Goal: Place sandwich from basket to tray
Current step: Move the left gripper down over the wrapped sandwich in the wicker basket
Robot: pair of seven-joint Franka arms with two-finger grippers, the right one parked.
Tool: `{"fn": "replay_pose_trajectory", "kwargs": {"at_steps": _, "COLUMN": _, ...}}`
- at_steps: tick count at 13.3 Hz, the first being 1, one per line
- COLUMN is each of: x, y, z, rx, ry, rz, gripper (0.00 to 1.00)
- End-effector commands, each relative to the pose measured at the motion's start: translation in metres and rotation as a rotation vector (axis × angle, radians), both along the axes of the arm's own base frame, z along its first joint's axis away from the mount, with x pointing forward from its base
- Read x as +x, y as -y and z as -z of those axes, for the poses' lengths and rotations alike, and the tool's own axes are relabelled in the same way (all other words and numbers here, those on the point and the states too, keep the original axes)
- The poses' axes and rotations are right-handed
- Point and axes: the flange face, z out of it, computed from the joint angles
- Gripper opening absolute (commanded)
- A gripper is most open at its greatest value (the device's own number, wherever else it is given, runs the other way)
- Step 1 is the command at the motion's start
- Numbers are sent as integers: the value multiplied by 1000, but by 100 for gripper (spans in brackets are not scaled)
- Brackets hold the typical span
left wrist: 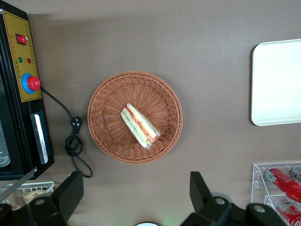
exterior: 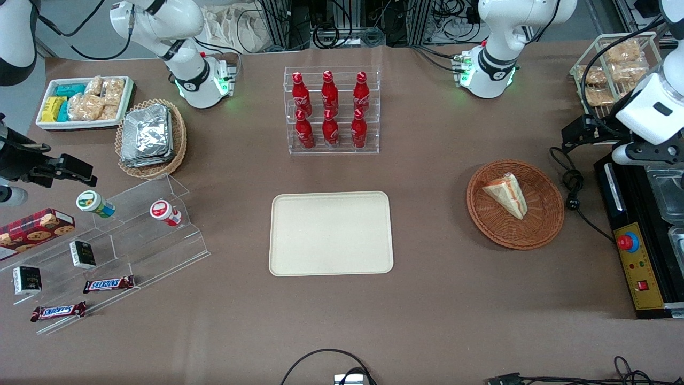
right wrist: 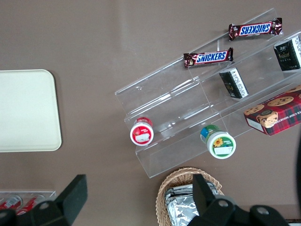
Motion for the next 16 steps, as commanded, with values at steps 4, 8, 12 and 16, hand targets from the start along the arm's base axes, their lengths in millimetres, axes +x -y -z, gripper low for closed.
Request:
{"fn": "replay_pose_trajectory", "kwargs": {"at_steps": 4, "x": 6, "y": 4, "z": 6, "rx": 8, "ry": -19, "rz": -64, "gripper": 100}}
{"fn": "replay_pose_trajectory", "kwargs": {"at_steps": 8, "x": 7, "y": 9, "z": 42, "rx": 29, "ry": -59, "rz": -209, "gripper": 100}}
{"fn": "replay_pose_trajectory", "kwargs": {"at_steps": 12, "x": -9, "y": 2, "z": 101, "rx": 24, "ry": -12, "rz": -330, "gripper": 100}}
{"fn": "replay_pose_trajectory", "kwargs": {"at_steps": 16, "x": -33, "y": -5, "z": 166, "rx": 18, "ry": 31, "rz": -408, "gripper": 100}}
